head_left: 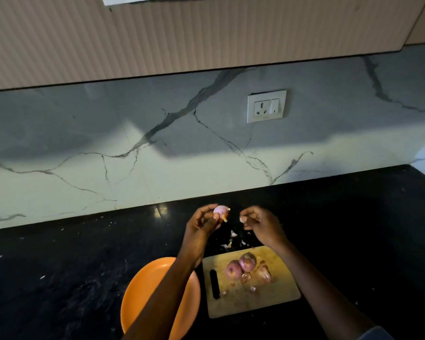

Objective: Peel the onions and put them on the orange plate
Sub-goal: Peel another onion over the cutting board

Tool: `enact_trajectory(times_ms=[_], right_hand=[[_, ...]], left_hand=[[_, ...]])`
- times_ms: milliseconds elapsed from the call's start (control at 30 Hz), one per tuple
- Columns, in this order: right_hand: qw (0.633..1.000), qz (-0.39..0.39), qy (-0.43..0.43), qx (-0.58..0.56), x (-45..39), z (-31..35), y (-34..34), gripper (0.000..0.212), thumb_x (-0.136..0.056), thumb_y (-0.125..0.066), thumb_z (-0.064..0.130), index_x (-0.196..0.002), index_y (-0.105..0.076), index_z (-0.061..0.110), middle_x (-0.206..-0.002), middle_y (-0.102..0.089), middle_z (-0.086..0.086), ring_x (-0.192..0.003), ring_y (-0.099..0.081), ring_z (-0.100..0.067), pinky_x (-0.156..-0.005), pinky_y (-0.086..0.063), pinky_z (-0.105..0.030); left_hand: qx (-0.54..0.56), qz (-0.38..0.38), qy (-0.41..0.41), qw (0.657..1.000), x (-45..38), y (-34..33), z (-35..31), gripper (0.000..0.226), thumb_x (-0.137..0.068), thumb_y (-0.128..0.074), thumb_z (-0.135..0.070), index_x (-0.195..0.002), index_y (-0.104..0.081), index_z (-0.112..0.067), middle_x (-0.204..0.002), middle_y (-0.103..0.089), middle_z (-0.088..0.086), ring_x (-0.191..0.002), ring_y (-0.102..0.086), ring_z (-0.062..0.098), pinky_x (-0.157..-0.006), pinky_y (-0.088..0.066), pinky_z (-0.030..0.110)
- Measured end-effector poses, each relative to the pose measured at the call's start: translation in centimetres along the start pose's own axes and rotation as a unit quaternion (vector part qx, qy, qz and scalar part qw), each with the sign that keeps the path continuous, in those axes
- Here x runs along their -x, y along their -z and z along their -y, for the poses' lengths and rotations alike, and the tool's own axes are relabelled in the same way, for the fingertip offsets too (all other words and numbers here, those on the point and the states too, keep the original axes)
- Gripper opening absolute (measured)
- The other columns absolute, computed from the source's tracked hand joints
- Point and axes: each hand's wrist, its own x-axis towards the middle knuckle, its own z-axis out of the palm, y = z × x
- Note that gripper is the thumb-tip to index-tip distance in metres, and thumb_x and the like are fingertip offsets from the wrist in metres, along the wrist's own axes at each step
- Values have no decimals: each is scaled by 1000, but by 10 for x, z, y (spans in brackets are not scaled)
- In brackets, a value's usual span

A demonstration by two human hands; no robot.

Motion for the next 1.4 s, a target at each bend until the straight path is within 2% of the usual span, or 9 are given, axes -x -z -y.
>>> enact_trajectory(times_ms=[100,200,367,500,600,667,767,1300,1400], right_hand=[[994,20,21,103,5,-7,0,25,-96,-58,-2,-99,-76,16,-91,-75,1,-86,-71,-12,-76,-51,-10],[999,12,28,20,6,6,-3,14,-98,-63,16,-107,-73,20,-96,-74,3,-87,-72,-14,-75,-53,-15],[992,58,31,-111,3,25,-16,7,-93,-71,31,-99,-74,32,-100,-77,0,-97,-73,-17,-81,-59,-31],[991,54,43,-111,2,20,-18,24,-72,-72,61,-93,-76,49,-104,-78,4,-104,-72,-15,-92,-58,-39],[991,51,45,-114,5,20,-18,11,-83,-75,42,-94,-77,42,-105,-78,2,-105,-72,-18,-96,-56,-48],[992,45,46,-106,6,19,-17,18,-90,-74,20,-95,-77,37,-103,-78,3,-103,-73,-17,-96,-56,-51],[996,23,49,-77,8,20,-15,25,-90,-73,8,-91,-75,33,-95,-78,5,-95,-74,-14,-91,-59,-49],[998,1,53,-36,11,25,-17,15,-87,-76,9,-87,-73,24,-82,-77,1,-80,-76,-15,-82,-62,-47],[998,-10,53,-27,12,29,-18,14,-85,-80,12,-88,-71,23,-80,-76,1,-78,-74,-10,-79,-62,-39]], left_hand=[[-50,-5,-20,999,2,0,-1,26,-96,-62,-9,-122,-63,-9,-117,-73,6,-112,-68,20,-90,-54,26],[-95,-7,-37,995,3,-3,-1,22,-93,-65,-5,-113,-67,-14,-107,-77,0,-102,-71,13,-87,-54,21],[-101,-21,-42,994,1,-9,0,20,-92,-67,-1,-109,-67,-11,-98,-78,0,-95,-73,12,-82,-55,19],[-99,-18,-49,994,2,-9,-2,19,-90,-69,0,-107,-66,-9,-98,-77,3,-94,-73,13,-80,-55,20],[-111,-12,-48,993,1,-5,0,20,-89,-69,1,-107,-66,-7,-95,-77,1,-92,-73,11,-79,-55,19],[-115,-7,-46,992,1,-4,0,21,-90,-69,1,-107,-66,-9,-94,-77,-4,-91,-72,8,-79,-54,18],[-125,3,-49,991,1,-4,1,21,-91,-69,-2,-109,-66,-13,-99,-77,-5,-96,-72,8,-82,-54,19],[-158,1,-53,986,0,2,6,20,-90,-73,-13,-108,-69,-21,-105,-76,-4,-101,-71,12,-86,-55,24],[-156,-1,-52,986,-2,2,6,21,-90,-72,-11,-109,-69,-20,-105,-76,-3,-101,-71,12,-85,-55,23]])
